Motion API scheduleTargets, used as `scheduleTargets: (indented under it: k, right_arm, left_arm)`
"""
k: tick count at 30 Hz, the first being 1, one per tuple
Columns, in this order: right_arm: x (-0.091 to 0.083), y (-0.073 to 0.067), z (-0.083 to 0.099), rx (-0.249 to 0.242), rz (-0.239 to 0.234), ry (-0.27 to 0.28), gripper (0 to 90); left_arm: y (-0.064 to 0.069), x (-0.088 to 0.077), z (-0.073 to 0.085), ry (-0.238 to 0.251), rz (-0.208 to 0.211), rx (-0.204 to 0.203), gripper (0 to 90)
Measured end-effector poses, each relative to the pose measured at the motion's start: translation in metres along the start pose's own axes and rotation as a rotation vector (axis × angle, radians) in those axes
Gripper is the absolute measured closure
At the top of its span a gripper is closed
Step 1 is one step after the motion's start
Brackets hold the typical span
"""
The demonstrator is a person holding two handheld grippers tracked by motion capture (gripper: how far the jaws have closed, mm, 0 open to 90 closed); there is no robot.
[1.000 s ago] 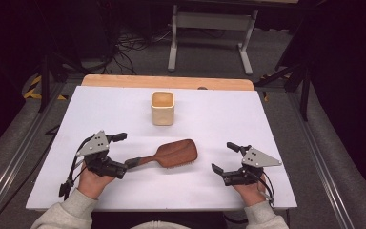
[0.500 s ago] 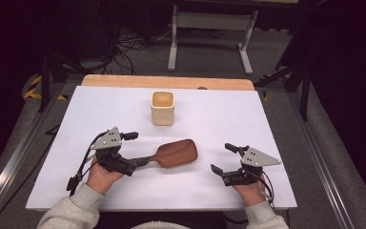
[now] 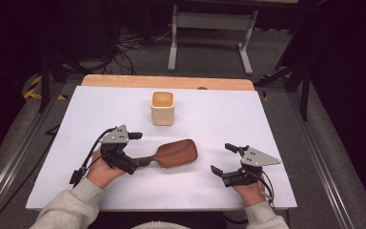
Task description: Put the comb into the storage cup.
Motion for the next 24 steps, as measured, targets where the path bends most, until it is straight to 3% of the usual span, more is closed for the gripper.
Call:
scheduleTargets:
  k: [4,11,18,24]
  right_arm:
    - [0.0,-0.001,0.0,0.0,-0.008,0.0,6.7]
    - [0.001,-0.001,0.0,0.004,-0.02,-0.003,7.0]
    - [0.002,-0.002,0.001,0.007,-0.033,-0.005,7.2]
    - [0.003,-0.002,0.001,0.01,-0.04,-0.004,7.3]
  left_arm:
    - [-0.002,0.004,0.003,-0.042,0.022,0.001,4.3]
    - [-0.001,0.011,0.006,-0.14,0.005,0.076,6.7]
    - [-0.001,0.019,0.009,-0.226,0.038,0.112,11.7]
    - [-0.001,0.027,0.011,-0.297,0.042,0.145,11.9]
Point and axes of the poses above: each handheld gripper's, and its own axes: x roughly forward along the jaws, z roughly out of its underside, y roughly to its right, the point moved 5 cm from there along x, roughly forward along the jaws, and after that the axes turned 11 degrees about -z, right-handed, at the moved point
